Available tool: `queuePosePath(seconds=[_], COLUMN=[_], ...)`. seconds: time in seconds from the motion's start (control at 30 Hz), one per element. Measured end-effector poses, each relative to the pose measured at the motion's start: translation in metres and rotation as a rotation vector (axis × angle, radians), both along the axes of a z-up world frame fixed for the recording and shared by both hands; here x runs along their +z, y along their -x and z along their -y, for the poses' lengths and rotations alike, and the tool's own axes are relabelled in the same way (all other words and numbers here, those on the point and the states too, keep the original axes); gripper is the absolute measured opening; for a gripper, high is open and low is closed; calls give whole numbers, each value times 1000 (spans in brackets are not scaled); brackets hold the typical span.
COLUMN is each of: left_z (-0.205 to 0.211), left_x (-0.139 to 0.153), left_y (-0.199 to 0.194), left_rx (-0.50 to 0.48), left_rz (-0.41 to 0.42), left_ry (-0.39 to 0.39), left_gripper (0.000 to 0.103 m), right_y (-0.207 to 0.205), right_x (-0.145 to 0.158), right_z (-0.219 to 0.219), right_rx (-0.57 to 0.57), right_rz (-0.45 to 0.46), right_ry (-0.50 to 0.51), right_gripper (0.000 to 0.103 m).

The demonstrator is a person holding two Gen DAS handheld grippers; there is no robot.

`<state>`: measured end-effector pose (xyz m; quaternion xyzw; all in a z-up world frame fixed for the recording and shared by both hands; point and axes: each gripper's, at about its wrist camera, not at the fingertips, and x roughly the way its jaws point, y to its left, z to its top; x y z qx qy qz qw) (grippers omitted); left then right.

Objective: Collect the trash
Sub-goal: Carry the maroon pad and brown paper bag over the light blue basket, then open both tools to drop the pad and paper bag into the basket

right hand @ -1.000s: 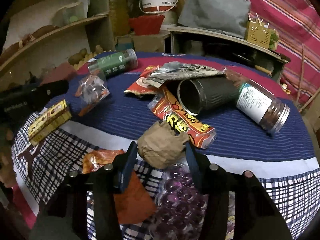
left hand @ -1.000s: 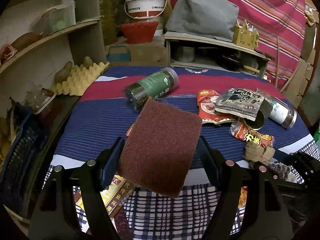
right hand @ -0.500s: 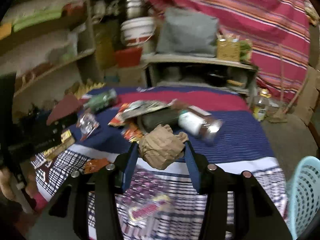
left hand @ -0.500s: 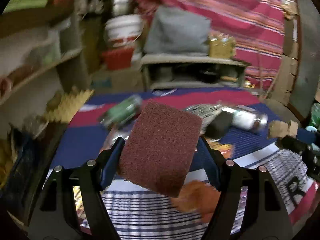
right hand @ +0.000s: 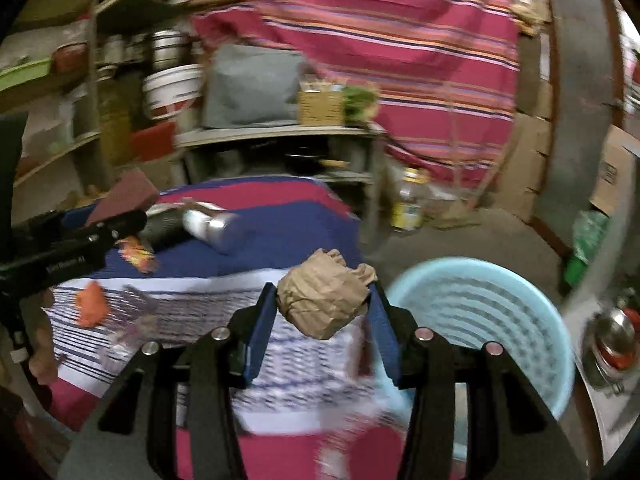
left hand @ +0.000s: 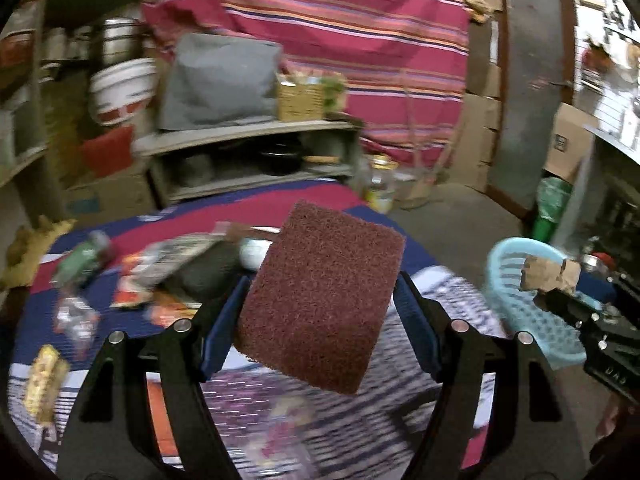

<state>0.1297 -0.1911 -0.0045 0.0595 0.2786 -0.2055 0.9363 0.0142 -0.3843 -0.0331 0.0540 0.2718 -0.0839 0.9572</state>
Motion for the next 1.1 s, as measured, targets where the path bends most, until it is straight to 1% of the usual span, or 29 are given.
queuePosePath(seconds=[0.13,0.23,0.43,0.57,0.7,0.87,1.0,1.1], left_z=[54,83,140,165,187,208,215,213], left_x=[-10,-20,-50,-61,-64,-62,-60,-56], left_y=[9,19,24,19,15,10,5,1], left_rx=[-81,-126,-207,-244,-268,-304,-331,-327], left_rz=[-7,-13,-86,-127,-145,-153,-170,-168], left_ry=[-3,-13,-36,-23,-18,-15,0,10], left_gripper=[72,72,72,72,72,72,73,80], right_y=[24,37,55,60,62,65,65,63], right_x=[-9,-16,-26,-32,-36,-40,-43,-44], right_z=[43,69,102,116,126,140,144,145], right_rx=[-108,-168,-243,-272,-294,-320,-327,-326], right_rz=[-1,-5,-15,-15,-20,-23,-28,-33], right_ry=[-16,-25,-39,-57,-64,-84,-92,-93], right_gripper=[47,47,47,47,47,47,47,47])
